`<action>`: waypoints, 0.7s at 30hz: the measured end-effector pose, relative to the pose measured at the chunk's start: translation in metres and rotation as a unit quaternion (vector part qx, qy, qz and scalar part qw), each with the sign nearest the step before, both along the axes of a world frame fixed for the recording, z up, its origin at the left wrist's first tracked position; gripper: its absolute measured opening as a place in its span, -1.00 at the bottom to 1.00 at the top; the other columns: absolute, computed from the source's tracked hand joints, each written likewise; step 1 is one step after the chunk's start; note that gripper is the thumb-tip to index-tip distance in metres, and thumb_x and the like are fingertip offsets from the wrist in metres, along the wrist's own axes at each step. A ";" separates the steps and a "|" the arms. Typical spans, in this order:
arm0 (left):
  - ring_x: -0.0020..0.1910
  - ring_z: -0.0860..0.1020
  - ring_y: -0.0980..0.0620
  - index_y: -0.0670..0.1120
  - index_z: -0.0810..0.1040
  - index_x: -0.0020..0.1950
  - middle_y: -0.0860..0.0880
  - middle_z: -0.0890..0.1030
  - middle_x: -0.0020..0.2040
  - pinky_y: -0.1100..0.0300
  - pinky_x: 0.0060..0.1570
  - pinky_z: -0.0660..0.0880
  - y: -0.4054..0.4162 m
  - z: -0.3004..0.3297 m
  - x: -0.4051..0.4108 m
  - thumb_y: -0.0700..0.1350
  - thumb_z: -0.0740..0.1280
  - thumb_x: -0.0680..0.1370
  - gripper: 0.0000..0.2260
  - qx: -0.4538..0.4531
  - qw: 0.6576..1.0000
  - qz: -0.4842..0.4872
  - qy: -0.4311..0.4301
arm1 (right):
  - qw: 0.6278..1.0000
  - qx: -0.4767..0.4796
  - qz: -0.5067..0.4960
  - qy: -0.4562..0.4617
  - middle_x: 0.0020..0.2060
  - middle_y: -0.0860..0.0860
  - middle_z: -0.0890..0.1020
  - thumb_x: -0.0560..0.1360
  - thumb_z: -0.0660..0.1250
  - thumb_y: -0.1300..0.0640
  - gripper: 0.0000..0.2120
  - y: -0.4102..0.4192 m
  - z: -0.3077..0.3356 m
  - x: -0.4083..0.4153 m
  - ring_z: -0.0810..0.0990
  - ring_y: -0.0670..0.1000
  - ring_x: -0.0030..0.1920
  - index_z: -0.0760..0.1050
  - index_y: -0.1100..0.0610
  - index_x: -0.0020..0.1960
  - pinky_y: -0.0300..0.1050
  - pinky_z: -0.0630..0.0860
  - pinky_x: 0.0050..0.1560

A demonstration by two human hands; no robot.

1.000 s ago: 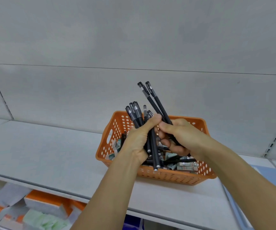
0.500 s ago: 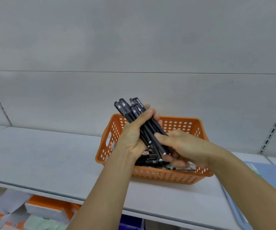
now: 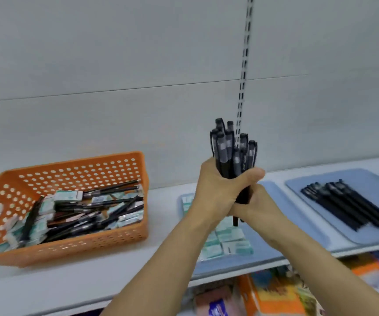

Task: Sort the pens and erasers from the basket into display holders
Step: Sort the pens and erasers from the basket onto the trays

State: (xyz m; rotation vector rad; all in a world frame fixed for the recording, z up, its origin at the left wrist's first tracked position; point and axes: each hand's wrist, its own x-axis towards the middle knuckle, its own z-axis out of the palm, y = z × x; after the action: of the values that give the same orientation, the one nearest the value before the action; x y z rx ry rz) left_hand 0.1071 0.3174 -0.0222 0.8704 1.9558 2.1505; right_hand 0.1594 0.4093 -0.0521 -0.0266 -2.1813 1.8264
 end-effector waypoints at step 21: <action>0.12 0.63 -0.05 0.19 0.43 0.31 0.06 0.66 0.13 -0.04 0.21 0.52 0.105 -0.025 0.023 -0.10 0.61 0.27 -0.32 -0.081 0.996 -0.020 0.028 | 0.998 -0.003 0.050 0.038 -0.08 -0.20 0.68 0.35 0.46 0.31 -0.50 0.122 -0.039 0.012 0.65 -0.18 -0.01 0.58 -0.32 -0.04 -0.27 0.60 -0.10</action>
State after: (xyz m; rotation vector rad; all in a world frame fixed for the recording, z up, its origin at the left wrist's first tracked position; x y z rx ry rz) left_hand 0.1304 0.4219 -0.0476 0.9429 2.0856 1.9321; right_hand 0.1709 0.5317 -0.0913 0.1527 -2.1608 1.8544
